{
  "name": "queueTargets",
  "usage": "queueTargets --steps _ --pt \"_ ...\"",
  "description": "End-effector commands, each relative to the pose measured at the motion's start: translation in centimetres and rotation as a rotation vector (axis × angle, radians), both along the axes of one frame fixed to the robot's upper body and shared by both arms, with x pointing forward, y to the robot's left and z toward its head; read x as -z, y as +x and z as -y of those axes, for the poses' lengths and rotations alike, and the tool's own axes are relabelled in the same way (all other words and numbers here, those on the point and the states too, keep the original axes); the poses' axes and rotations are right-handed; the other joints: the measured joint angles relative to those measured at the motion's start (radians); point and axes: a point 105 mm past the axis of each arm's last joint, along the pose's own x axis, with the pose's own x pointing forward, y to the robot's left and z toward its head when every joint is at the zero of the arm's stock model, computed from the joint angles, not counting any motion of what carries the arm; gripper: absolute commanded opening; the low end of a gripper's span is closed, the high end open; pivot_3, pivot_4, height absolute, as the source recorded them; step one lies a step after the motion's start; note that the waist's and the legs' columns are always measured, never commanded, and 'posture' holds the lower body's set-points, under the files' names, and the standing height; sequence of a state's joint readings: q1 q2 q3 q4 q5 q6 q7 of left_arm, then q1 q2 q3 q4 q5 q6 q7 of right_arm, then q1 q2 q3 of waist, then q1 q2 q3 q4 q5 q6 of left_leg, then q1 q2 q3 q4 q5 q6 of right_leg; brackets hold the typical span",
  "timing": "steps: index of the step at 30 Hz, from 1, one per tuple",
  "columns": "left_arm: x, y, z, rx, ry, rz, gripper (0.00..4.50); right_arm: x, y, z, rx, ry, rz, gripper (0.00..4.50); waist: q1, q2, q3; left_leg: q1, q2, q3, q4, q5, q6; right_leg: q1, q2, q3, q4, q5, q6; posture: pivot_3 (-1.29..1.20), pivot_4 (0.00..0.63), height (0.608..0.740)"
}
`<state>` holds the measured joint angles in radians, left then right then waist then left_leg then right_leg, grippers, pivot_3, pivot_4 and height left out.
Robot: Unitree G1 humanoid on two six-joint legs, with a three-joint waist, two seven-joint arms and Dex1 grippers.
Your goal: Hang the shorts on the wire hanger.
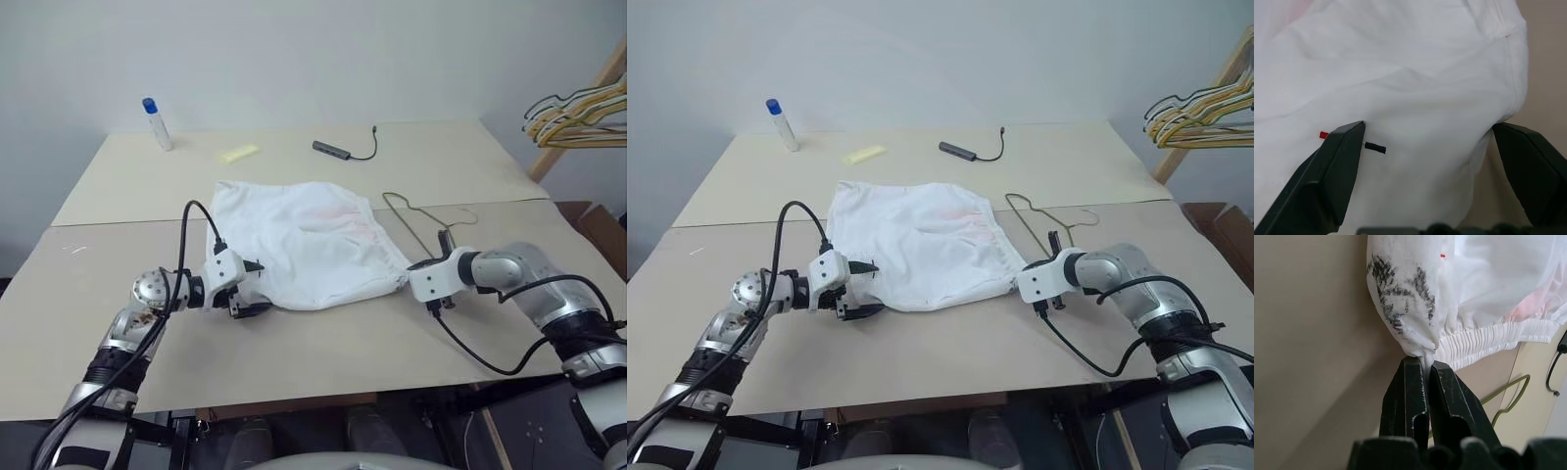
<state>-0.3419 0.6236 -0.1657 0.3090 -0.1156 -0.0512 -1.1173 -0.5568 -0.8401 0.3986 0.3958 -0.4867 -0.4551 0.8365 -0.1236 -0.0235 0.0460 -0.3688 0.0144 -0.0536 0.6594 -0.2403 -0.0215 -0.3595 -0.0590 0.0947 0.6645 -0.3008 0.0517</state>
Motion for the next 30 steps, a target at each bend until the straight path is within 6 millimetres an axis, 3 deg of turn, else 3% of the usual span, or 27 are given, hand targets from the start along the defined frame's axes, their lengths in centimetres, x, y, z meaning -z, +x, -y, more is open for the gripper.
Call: queueTargets --steps 1,10,15,25,30 --pt "-0.4 -0.1 -0.1 0.060 0.053 0.014 4.50 -1.9 0.5 0.0 0.010 0.034 0.053 0.02 -0.001 0.000 0.000 0.000 0.000 0.000 0.000 0.000 0.000 0.000 0.000 0.000 0.000 0.000 0.000 -0.09 0.000 0.740" --pt "-0.1 1.9 -0.6 -0.036 0.100 0.033 4.50 -1.9 0.6 -0.3 0.009 0.040 0.056 0.02 -0.001 0.000 0.000 0.000 0.000 -0.001 0.000 0.000 0.000 0.001 0.000 0.000 0.000 0.000 0.000 -0.09 0.000 0.740" --pt "-0.8 1.7 -0.3 -0.014 0.068 0.049 3.35 -1.8 0.6 -0.2 0.012 0.037 0.055 0.00 -0.003 0.000 0.000 0.000 0.000 -0.001 0.000 0.000 0.000 0.000 0.000 0.000 0.000 0.000 0.000 -0.09 0.000 0.740" --pt "-1.7 0.4 -2.2 0.035 0.155 0.069 0.13 -1.8 0.5 0.1 0.018 0.033 0.052 0.00 -0.004 0.000 0.000 0.000 0.000 -0.001 0.000 0.000 0.000 0.000 0.000 0.000 0.000 0.000 0.000 -0.09 0.000 0.740" --pt "-2.4 -0.5 -3.8 0.074 0.210 0.060 0.01 -1.8 0.5 0.1 0.021 0.034 0.051 0.00 -0.004 0.000 0.000 0.000 0.000 -0.001 0.000 0.000 0.000 0.000 0.000 0.000 0.000 0.000 0.000 -0.08 0.000 0.740"
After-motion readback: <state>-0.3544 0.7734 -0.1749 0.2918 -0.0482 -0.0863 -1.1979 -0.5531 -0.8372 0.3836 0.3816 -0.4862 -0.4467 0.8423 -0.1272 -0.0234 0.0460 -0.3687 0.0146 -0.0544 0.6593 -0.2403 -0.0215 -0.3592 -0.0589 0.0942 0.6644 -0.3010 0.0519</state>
